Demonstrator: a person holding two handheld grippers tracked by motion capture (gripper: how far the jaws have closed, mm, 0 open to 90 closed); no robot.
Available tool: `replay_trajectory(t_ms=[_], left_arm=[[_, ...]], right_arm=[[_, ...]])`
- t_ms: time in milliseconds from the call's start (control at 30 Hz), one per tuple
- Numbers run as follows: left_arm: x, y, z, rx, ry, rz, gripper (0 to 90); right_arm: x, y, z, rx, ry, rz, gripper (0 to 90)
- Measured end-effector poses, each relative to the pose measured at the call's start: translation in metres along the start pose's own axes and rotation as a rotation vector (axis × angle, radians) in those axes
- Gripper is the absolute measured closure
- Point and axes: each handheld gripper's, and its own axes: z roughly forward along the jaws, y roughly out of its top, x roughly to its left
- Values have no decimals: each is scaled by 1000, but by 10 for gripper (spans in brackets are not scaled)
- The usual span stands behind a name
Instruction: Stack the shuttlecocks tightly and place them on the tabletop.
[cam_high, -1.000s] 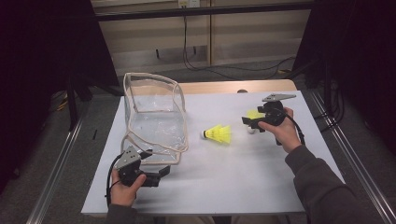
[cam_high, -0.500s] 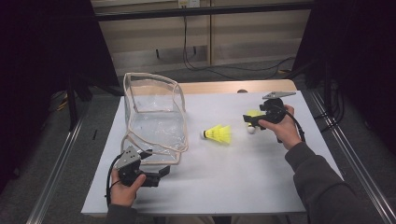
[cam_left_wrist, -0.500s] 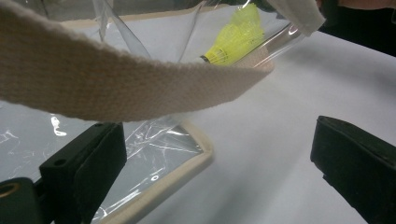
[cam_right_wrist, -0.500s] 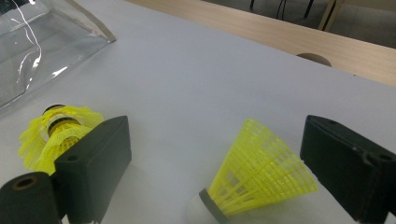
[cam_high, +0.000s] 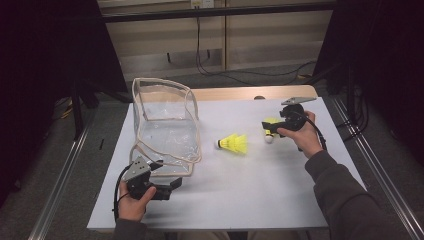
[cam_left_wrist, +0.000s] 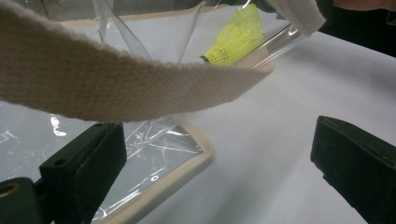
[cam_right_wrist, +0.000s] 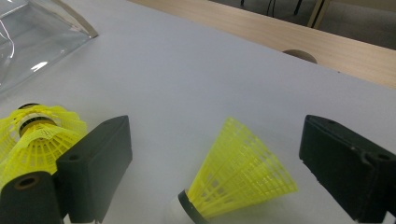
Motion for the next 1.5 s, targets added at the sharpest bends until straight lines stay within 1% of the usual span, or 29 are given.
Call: replay_trajectory(t_ms=[167, 533, 600, 933, 1100, 1367, 1500], left_arm=[[0, 0, 0, -1, 1, -1, 36], [1, 0, 0, -2, 3, -2, 36], [1, 0, 0, -1, 3, -3, 36], [1, 0, 0, -3, 3, -4, 36], [1, -1, -1, -1, 5, -3, 36], [1, -1, 0, 0, 4, -3, 36], [1, -1, 0, 1, 0, -5, 35]], right_arm=[[-1, 1, 3, 6, 0, -7, 99], [-5, 0, 9, 21, -14, -4, 126], [-6, 0, 10, 24, -10, -3, 146], [-8, 2, 15, 43, -16, -29, 216], [-8, 5, 18, 50, -23, -52, 248], [-8, 4, 24, 66, -21, -66, 276], [-8, 3, 26, 78, -16, -57, 292]])
